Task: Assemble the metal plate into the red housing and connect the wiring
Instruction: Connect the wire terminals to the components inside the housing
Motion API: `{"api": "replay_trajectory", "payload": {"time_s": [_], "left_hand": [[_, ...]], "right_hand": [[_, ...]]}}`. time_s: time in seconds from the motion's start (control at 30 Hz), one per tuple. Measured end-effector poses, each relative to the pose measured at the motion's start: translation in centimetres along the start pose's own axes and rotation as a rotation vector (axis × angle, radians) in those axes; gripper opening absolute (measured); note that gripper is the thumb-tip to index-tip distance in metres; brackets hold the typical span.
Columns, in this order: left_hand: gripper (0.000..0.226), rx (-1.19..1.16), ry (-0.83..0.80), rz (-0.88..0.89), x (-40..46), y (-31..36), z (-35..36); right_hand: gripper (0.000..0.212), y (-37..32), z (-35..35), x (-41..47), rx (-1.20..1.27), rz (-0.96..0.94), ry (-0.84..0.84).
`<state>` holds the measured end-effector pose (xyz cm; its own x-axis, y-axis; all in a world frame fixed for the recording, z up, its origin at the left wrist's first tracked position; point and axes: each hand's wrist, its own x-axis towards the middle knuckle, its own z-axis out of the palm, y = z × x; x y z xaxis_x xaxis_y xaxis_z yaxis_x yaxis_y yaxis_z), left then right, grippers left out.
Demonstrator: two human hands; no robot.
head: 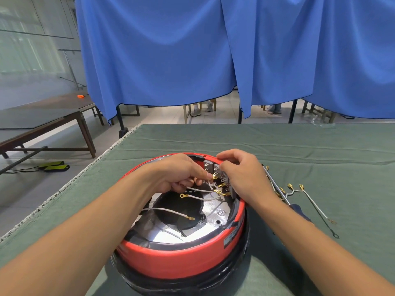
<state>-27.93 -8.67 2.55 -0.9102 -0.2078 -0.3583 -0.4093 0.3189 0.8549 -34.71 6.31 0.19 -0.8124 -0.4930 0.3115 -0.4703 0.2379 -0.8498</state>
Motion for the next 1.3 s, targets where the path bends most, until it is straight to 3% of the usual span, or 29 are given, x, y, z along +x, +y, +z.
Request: {"api": "replay_trajectory", "payload": {"time_s": [1.1, 1.3], "left_hand": [[0.02, -0.14, 0.132, -0.09, 0.3, 0.6, 1.2], [0.041, -0.099, 0.177, -0.079, 0.4, 0.6, 1.2]], "right_hand": [[0.024, -0.3, 0.1, -0.1, -0.011, 0.025, 0.01], [0.028, -0.5, -0.3, -0.3, -0.137, -0.018, 0.109]]}}
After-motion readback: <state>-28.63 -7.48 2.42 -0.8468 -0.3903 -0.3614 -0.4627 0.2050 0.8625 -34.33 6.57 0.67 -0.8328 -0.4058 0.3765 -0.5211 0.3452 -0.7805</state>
